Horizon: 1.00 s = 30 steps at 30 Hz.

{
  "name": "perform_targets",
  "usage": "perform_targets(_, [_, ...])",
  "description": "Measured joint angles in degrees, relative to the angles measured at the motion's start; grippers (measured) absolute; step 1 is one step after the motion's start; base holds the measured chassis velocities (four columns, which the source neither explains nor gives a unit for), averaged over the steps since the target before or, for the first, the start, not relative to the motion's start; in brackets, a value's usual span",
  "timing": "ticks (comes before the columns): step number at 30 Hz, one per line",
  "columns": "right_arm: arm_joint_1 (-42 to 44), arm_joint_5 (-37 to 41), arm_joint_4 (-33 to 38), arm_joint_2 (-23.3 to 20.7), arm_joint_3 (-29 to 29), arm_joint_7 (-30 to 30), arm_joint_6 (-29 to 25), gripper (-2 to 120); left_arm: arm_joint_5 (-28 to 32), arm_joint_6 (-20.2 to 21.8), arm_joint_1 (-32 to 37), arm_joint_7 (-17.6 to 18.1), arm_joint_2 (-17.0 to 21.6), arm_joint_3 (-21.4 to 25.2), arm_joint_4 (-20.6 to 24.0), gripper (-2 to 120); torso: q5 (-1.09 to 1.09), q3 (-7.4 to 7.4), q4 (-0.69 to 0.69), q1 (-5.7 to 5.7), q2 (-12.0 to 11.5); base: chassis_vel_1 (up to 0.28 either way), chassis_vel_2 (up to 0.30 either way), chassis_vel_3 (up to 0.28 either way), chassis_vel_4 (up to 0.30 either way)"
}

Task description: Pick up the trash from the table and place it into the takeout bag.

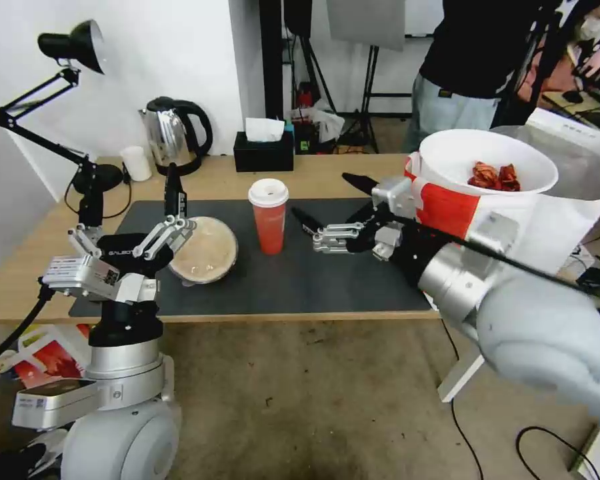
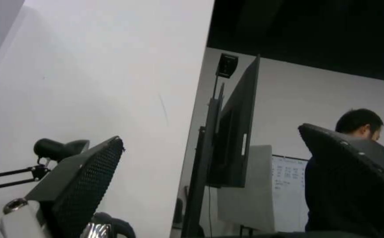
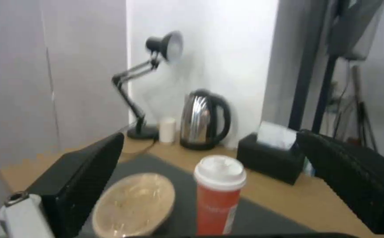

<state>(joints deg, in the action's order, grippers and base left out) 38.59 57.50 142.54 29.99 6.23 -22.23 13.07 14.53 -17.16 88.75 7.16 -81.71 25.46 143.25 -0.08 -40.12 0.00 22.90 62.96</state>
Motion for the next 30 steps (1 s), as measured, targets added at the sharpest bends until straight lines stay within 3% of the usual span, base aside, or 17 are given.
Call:
perform_targets(2, [5.50,-2.92,0.57,1.44,-4.13,1.09,-0.92,100,-0.10,-0.01,0.05,-0.01,-0.07,-0.04,0.00,100,0.00,0.00,-0.02,0.00,0.00,0.000,0.000,0.000,0.000])
perform_targets(9, [10.12,-6.41,0.64,3.15,-8.27,2.52,-2.00,100,-0.20,-0.02,0.09,-0.03,-0.18,-0.08,0.00,100,-0.01,0.00,-0.02,0.00,0.00,0.000,0.000,0.000,0.000])
perform_targets(16, [21.28,-20.21,0.64,9.64,-15.58,5.82,-6.76,100,-0.56,-0.03,0.33,-0.06,-0.49,-0.14,0.00,100,-0.01,0.00,0.00,0.00,0.00,0.000,0.000,0.000,0.000])
perform_targets(20, [35.44,-33.76,0.63,16.85,-19.39,8.85,-13.96,100,-0.60,-0.04,0.49,-0.07,-0.40,0.13,0.00,100,-0.01,0.00,-0.03,0.00,0.00,0.000,0.000,0.000,0.000])
perform_targets(21, [35.44,-33.76,0.63,16.85,-19.39,8.85,-13.96,100,-0.60,-0.04,0.49,-0.07,-0.40,0.13,0.00,100,-0.01,0.00,-0.03,0.00,0.00,0.000,0.000,0.000,0.000])
perform_targets(25, [41.51,-43.32,0.62,27.67,-17.77,10.80,-18.28,100,-0.51,-0.05,0.38,-0.06,-0.40,0.15,0.00,100,-0.01,0.00,0.01,0.00,0.00,0.000,0.000,0.000,0.000])
perform_targets(30, [43.93,-47.53,0.62,33.08,-14.69,12.03,-19.54,100,-0.51,-0.04,0.70,-0.06,-0.41,0.12,0.00,100,-0.02,0.01,0.00,0.00,0.00,0.000,0.000,0.000,0.000])
